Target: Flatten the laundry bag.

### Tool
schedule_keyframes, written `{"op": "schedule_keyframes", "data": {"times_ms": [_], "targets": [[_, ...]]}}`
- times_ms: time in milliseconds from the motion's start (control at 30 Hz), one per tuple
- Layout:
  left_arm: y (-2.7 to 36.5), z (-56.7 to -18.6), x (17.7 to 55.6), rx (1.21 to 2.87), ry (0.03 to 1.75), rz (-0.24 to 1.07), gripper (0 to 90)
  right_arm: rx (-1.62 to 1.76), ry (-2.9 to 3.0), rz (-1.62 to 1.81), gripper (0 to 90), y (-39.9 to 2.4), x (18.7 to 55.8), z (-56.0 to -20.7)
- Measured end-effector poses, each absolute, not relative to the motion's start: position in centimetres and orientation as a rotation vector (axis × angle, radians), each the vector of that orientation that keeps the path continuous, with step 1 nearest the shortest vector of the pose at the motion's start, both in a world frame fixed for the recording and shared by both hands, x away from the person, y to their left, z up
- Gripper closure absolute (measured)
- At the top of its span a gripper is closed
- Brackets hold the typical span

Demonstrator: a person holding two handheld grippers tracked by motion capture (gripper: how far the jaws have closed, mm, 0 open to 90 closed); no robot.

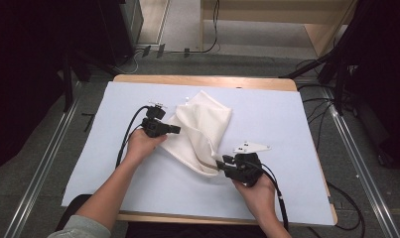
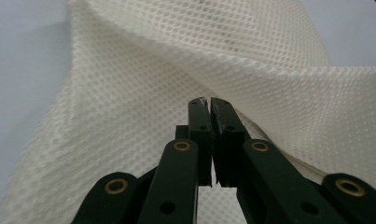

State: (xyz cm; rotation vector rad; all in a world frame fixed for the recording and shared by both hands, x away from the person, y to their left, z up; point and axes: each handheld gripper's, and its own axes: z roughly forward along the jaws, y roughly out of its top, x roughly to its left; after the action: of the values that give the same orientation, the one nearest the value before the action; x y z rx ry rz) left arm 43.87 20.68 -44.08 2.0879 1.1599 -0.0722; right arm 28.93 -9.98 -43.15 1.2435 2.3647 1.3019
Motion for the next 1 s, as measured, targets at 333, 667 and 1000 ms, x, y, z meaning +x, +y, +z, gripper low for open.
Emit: {"op": "schedule_keyframes", "data": {"times_ms": [333, 667, 1000], "targets": [[19.2, -43.6, 43.2, 2.101, 1.086, -0.085, 86.8, 1.192, 2.321, 1.394, 59.4, -11.3, 28.3, -41.2], [17.0, -43.9, 42.7, 2.107, 1.025, -0.112, 85.5, 1.219, 2.273, 1.391, 67.1, -11.7, 30.7, -39.4], [16.2, -44.8, 42.7, 2.087, 1.012, -0.144, 83.7, 1.219, 2.335, 1.375, 64.5, -9.5, 35.4, -38.6]]}}
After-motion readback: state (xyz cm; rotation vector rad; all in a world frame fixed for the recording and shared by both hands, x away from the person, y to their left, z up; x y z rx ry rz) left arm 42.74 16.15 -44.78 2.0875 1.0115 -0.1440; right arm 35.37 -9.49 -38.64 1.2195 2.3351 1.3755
